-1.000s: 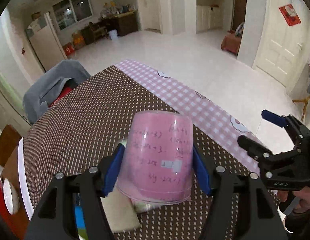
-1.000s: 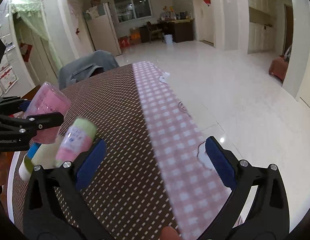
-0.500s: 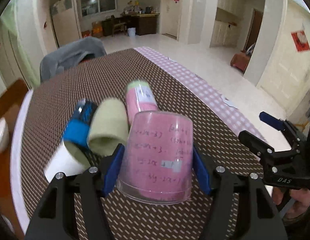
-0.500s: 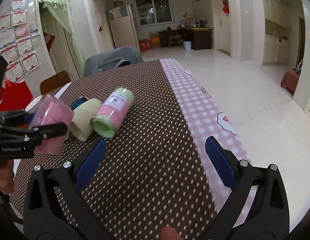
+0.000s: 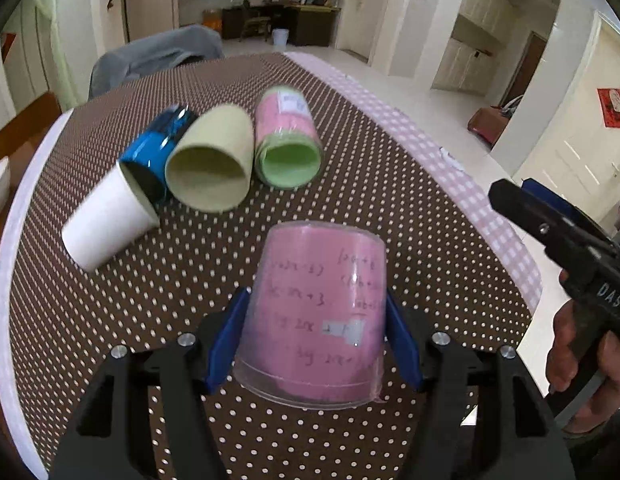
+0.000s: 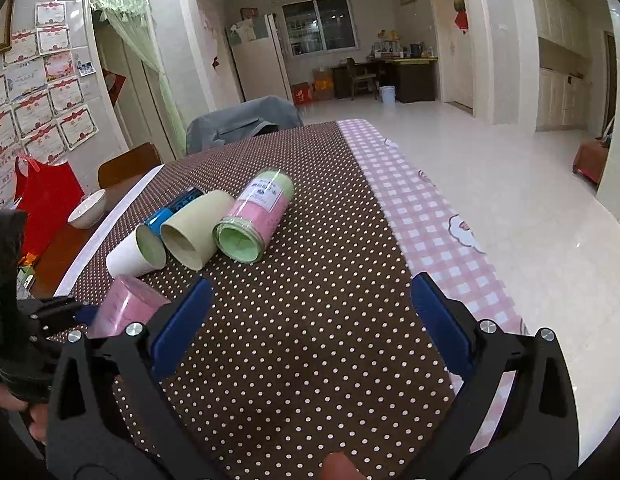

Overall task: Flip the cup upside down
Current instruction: 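Lower the pink cup onto the runner and open the left gripper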

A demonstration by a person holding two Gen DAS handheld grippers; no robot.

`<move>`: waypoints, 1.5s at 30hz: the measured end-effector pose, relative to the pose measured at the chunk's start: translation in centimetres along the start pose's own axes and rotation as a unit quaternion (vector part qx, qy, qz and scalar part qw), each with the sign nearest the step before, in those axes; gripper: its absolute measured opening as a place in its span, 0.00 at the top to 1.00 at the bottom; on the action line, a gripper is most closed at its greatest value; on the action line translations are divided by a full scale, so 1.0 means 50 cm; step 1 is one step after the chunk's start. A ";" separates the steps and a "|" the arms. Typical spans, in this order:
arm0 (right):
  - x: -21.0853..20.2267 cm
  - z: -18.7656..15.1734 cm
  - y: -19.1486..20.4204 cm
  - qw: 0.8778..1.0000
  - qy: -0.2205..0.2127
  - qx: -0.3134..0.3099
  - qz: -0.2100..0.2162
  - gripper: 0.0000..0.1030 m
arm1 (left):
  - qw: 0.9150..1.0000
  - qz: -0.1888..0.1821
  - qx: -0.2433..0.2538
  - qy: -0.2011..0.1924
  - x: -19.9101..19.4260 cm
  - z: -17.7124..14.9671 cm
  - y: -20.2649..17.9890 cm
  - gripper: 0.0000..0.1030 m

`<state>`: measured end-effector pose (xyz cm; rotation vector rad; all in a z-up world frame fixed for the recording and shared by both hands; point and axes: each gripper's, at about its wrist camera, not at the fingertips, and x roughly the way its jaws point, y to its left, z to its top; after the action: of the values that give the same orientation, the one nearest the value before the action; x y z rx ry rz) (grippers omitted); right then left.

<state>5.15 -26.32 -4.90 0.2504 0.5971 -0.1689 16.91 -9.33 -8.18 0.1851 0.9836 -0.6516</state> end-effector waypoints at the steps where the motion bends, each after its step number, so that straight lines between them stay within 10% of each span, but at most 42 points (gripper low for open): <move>1: 0.002 -0.001 0.000 1.000 0.002 0.000 0.000 0.06 | 1.000 0.000 -0.003 0.003 0.006 -0.005 0.001 0.37; 14: 0.003 -0.005 -0.004 1.000 0.007 0.005 0.002 0.06 | 0.999 0.008 -0.029 0.039 0.063 -0.036 -0.010 0.29; 18: 0.002 -0.008 -0.003 1.000 0.008 0.005 0.007 0.06 | 0.999 0.026 -0.039 0.024 0.053 -0.041 -0.005 0.13; 45: -0.003 0.011 0.079 0.998 0.027 -0.032 0.043 0.06 | 0.986 0.092 -0.099 -0.102 -0.118 -0.078 0.047 0.13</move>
<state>6.22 -22.66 -3.65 0.2200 0.6435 -0.0594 13.29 -3.26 -5.84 0.0327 0.8159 -0.3919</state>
